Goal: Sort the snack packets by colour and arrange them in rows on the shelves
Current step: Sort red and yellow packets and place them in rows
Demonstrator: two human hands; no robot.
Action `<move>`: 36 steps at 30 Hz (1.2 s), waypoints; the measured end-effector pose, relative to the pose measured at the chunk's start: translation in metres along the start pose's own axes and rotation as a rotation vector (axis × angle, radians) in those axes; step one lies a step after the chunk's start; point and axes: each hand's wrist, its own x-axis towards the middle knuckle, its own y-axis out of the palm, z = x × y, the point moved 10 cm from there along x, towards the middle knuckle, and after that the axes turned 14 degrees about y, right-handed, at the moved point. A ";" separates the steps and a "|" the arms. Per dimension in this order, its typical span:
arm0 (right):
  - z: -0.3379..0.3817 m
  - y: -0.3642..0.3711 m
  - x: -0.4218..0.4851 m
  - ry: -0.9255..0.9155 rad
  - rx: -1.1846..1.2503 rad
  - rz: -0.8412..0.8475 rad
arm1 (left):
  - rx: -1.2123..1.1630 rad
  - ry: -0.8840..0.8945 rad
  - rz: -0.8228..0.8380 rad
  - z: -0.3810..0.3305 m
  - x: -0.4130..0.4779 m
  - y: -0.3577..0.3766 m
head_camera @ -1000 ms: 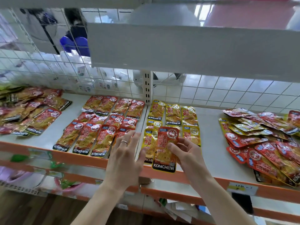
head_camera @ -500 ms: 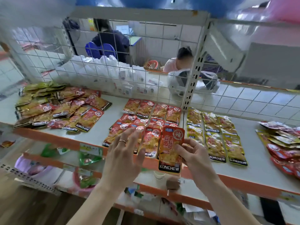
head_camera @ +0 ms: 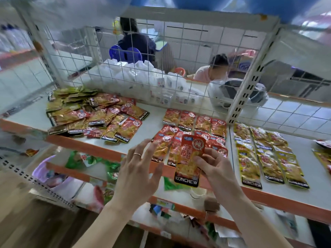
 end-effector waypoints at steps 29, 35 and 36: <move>0.058 0.059 0.127 -0.010 -0.182 -0.047 | -0.015 0.019 0.053 0.106 0.109 0.041; 0.059 0.078 0.157 0.011 -0.214 -0.210 | -0.048 0.119 0.089 0.140 0.137 0.051; 0.058 0.080 0.163 0.016 -0.230 -0.237 | -0.048 0.137 0.101 0.145 0.142 0.053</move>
